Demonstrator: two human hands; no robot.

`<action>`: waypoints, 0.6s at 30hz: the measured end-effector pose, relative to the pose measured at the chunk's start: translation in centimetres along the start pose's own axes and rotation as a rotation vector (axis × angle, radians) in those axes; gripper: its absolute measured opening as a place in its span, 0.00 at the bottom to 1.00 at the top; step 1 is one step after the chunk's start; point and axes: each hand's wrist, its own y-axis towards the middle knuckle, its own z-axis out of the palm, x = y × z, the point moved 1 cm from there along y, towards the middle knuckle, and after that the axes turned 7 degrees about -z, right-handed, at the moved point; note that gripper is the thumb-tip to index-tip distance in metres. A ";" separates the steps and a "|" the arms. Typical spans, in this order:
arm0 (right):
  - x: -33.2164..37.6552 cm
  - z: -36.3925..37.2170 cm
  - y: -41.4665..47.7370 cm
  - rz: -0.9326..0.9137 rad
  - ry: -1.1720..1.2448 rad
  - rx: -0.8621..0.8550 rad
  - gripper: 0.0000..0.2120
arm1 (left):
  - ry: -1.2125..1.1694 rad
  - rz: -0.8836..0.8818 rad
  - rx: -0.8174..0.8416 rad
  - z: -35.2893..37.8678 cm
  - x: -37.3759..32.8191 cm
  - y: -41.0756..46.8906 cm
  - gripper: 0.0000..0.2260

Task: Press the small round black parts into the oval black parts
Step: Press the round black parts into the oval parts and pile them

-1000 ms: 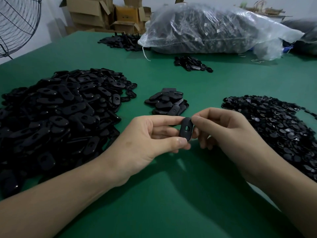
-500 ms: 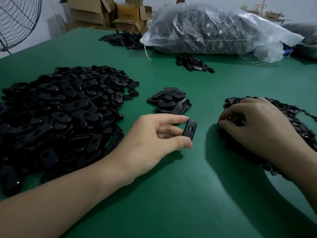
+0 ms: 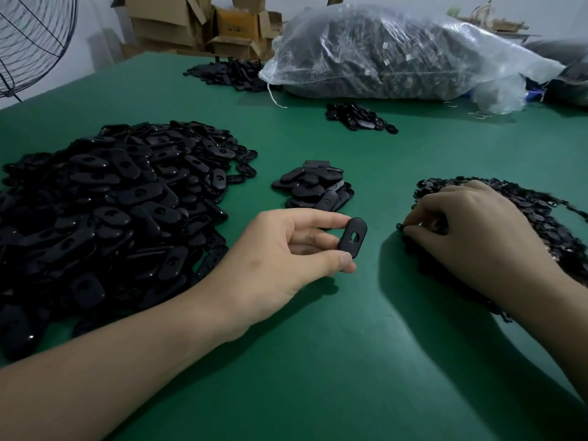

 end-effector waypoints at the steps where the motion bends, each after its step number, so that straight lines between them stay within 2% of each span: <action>1: 0.0 0.0 0.0 0.001 0.001 -0.009 0.02 | -0.003 0.002 -0.003 0.0 0.0 0.0 0.17; 4: 0.1 -0.1 0.0 -0.003 0.049 -0.095 0.02 | -0.024 0.007 -0.017 -0.1 0.0 0.0 0.17; 6: 0.4 -0.3 -0.1 0.022 0.242 -0.179 0.02 | -0.028 0.017 -0.028 -0.1 0.0 0.0 0.17; 9: 1.7 -0.5 -0.2 0.113 0.979 -0.117 0.03 | -0.043 0.041 -0.064 -0.2 0.0 0.1 0.16; 11: 2.5 -0.2 -0.4 0.155 1.311 -0.031 0.08 | -0.062 0.054 -0.092 -0.3 0.0 0.1 0.15; 14: 3.3 0.5 -0.6 0.195 1.503 0.082 0.12 | -0.070 0.069 -0.106 -0.3 0.0 0.1 0.15; 18: 3.4 0.7 -0.8 0.215 1.624 0.146 0.11 | -0.077 0.078 -0.109 -0.3 -0.1 0.1 0.14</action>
